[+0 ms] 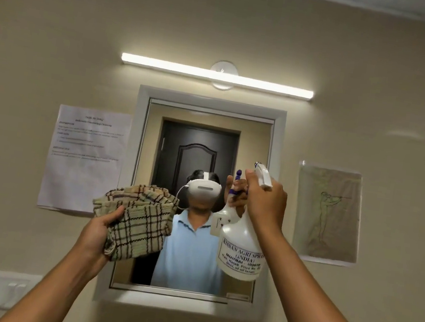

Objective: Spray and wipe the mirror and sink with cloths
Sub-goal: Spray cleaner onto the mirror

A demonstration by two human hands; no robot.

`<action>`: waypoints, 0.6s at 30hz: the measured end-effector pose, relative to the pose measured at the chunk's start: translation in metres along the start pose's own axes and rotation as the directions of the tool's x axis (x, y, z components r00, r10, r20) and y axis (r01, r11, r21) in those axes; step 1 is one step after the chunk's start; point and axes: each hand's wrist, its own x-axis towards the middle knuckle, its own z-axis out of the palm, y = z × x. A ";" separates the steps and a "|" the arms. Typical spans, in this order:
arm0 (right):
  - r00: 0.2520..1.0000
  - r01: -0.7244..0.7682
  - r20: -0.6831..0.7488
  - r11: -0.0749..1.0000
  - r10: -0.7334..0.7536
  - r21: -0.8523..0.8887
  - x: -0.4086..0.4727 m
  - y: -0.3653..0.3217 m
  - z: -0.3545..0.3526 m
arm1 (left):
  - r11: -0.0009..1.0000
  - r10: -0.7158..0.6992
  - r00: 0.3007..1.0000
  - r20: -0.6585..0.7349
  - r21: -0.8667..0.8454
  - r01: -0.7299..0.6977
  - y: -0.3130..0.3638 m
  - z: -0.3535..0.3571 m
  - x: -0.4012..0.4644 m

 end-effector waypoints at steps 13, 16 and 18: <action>0.996 0.017 -0.085 0.999 -0.020 -0.029 0.049 -0.025 -0.017 | 1.000 0.023 1.000 0.013 -0.005 -0.022 0.012 0.008 0.008; 0.998 0.025 -0.061 1.000 -0.025 0.001 0.038 -0.028 -0.003 | 1.000 0.023 1.000 0.011 -0.006 -0.023 0.014 0.007 0.005; 0.998 0.052 -0.024 0.999 -0.052 -0.014 0.031 -0.031 0.008 | 1.000 0.026 1.000 0.004 -0.005 -0.026 0.014 0.006 0.003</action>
